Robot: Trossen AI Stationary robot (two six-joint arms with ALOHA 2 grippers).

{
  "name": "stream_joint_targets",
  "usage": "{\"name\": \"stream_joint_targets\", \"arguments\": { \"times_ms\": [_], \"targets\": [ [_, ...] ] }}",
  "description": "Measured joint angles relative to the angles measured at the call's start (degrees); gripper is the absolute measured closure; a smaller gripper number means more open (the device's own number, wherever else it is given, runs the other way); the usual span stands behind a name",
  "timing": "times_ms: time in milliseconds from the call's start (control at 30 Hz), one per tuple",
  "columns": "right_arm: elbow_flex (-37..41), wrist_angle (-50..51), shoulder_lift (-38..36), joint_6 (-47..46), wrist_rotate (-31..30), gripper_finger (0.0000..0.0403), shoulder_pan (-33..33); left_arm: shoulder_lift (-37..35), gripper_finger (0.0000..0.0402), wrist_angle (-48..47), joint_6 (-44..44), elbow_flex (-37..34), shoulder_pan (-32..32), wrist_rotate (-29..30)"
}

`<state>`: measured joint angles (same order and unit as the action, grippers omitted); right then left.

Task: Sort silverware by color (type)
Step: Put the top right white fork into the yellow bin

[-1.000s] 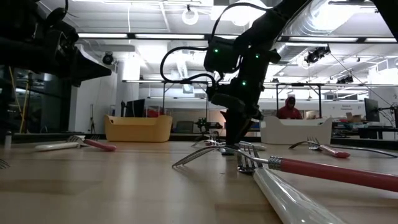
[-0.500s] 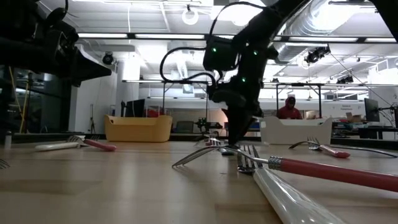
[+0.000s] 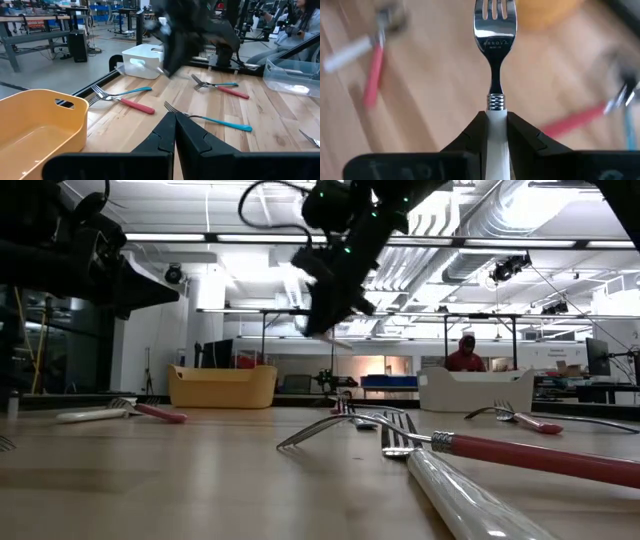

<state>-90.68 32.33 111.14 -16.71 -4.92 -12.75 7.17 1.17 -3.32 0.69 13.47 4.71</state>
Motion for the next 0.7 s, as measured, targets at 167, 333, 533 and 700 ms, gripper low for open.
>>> {"name": "stream_joint_targets", "arguments": {
  "times_ms": [167,333,533,700],
  "targets": [
    [-8.31,-1.51,3.69,3.84,-0.82,0.0357,-2.66,-0.01,0.0401,-0.02,0.01,0.00,0.00,0.00],
    [-22.25,2.68,12.14,7.36,1.49,0.0358,-5.37,0.01,0.0401,0.00,-0.01,0.00,0.00,0.02],
    [-42.86,11.26,24.12,11.80,3.92,0.0358,-8.14,-0.01,0.0401,-0.01,-0.03,0.00,0.00,0.00],
    [-39.02,3.35,25.57,11.63,8.53,0.0358,-10.09,0.02,0.0401,0.01,0.01,0.00,0.00,0.02]
  ]
}}
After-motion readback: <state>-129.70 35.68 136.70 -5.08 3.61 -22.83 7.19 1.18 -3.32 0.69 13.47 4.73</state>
